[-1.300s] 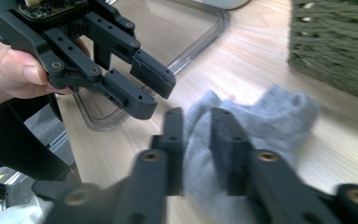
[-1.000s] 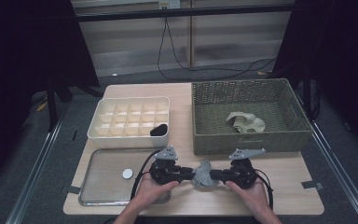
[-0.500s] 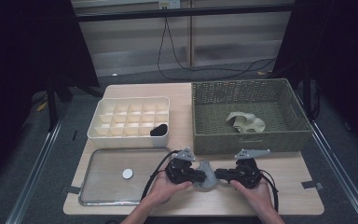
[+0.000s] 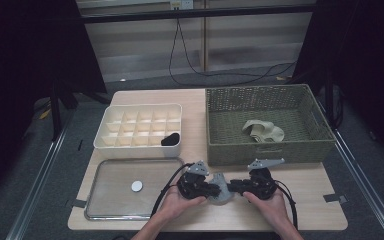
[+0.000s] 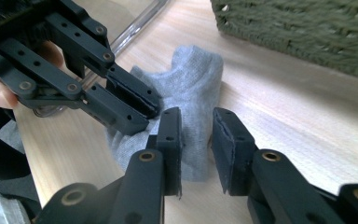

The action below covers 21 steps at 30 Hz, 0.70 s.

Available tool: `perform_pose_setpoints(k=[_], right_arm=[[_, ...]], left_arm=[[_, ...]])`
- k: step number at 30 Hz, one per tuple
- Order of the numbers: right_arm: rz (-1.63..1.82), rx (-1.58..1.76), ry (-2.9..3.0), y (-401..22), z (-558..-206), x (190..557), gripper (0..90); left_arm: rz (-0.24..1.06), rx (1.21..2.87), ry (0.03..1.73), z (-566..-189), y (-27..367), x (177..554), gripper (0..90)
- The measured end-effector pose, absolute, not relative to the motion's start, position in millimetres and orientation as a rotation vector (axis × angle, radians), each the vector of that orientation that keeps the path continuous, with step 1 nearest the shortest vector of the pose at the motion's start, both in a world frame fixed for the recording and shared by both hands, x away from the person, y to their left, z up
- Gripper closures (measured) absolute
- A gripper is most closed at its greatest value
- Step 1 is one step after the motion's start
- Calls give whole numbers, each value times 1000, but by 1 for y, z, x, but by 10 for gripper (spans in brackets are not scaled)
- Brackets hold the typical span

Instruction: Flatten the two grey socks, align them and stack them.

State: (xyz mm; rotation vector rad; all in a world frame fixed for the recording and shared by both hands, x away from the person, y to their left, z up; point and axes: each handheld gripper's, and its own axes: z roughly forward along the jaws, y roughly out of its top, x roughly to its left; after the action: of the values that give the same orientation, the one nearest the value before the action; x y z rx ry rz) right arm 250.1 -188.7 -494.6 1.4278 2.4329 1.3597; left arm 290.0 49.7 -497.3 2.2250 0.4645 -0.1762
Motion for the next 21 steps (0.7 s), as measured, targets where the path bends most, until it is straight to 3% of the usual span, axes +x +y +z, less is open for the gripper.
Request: perform_pose_setpoints(k=[8,15,21], right_arm=[[1290,1435,2470,-182,-504,251,720],[1295,1410,2464,-180,-503,250,812],[1351,1394,2443,-180,-494,248,828]], left_arm=[[-183,2208,477,-499,50,290,797],[-182,2207,486,-499,51,290,799],[-187,2194,496,-500,50,291,806]])
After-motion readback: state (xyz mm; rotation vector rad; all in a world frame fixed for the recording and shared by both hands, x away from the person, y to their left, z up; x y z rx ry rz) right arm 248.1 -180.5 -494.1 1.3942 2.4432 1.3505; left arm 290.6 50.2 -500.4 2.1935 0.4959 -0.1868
